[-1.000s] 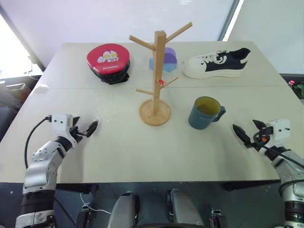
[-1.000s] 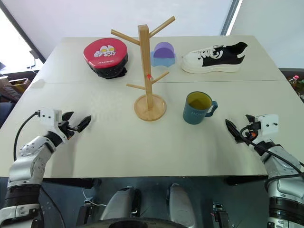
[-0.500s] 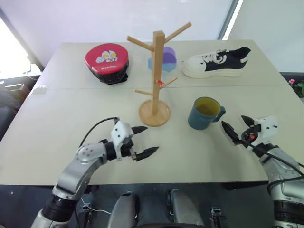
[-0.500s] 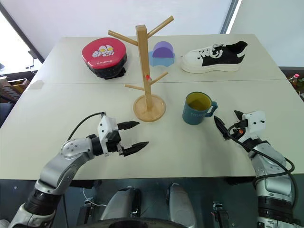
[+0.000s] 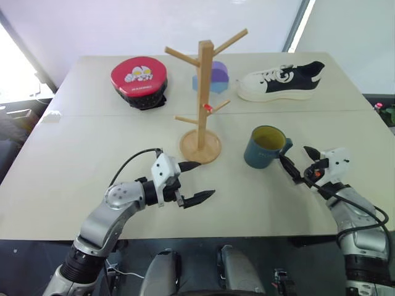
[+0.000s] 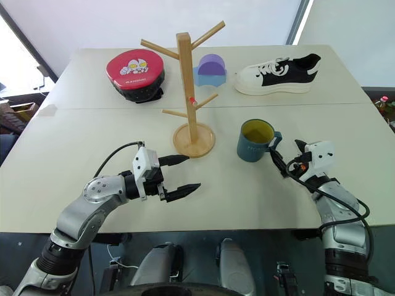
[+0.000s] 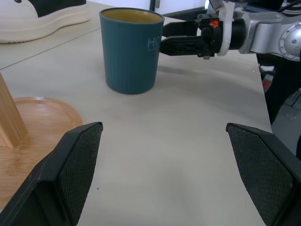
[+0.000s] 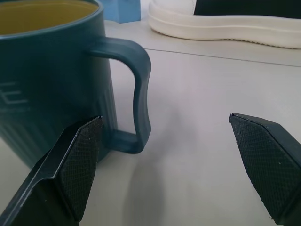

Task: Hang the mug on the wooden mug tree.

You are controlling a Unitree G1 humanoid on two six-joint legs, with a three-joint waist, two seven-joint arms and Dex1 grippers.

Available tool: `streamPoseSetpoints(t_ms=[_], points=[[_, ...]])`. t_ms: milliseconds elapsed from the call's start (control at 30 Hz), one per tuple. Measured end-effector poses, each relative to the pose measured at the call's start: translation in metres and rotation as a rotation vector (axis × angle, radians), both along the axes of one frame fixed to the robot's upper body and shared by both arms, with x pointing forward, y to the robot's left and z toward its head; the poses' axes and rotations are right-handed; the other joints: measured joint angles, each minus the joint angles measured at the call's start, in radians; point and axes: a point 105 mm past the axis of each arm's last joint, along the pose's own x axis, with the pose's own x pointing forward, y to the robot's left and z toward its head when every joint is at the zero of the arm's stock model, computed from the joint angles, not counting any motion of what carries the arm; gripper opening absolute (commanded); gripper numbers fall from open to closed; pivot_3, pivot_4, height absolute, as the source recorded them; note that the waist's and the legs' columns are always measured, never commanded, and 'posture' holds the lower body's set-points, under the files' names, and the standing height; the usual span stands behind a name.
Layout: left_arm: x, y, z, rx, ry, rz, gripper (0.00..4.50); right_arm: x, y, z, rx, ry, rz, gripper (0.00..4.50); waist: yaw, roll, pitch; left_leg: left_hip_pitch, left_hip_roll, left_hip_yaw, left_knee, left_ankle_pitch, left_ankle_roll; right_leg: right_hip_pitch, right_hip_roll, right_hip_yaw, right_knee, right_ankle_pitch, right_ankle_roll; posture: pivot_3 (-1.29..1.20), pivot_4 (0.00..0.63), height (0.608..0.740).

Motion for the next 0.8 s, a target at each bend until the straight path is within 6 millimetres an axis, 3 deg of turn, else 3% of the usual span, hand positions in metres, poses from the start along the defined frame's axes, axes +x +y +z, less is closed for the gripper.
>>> streamPoseSetpoints(t_ms=[300, 400, 633, 800], points=[[0.0, -0.001, 0.002, -0.01, -0.004, -0.003, 4.5, 0.013, 0.002, -0.009, 0.012, 0.005, 0.003, 4.45, 0.0, 0.0, 0.0, 0.0, 0.0, 0.0, 0.002, 0.0, 0.0, 0.001, 0.001, 0.0, 0.002, 0.0, 0.0, 0.0, 0.15, 0.735], [0.0, -0.001, 0.003, -0.013, -0.003, -0.003, 4.5, 0.02, 0.009, -0.01, 0.036, 0.004, 0.025, 3.63, -0.002, 0.0, 0.0, 0.0, 0.0, 0.0, 0.003, 0.0, 0.0, 0.001, 0.001, 0.0, 0.002, 0.0, 0.0, 0.0, 0.15, 0.735], [0.0, -0.002, 0.003, -0.021, 0.0, -0.005, 4.5, 0.023, 0.017, -0.013, 0.05, 0.017, 0.075, 0.07, 0.0, 0.0, 0.0, 0.0, 0.0, 0.0, 0.006, 0.0, 0.0, 0.002, 0.001, 0.0, 0.003, 0.0, 0.0, 0.0, 0.15, 0.735], [0.001, -0.001, 0.003, -0.025, 0.0, 0.009, 4.5, 0.021, 0.027, -0.016, 0.045, 0.025, 0.114, 0.07, -0.001, 0.0, 0.0, 0.0, 0.0, 0.0, 0.007, 0.0, 0.0, 0.002, 0.001, 0.001, 0.004, 0.0, 0.0, 0.0, 0.15, 0.735]])
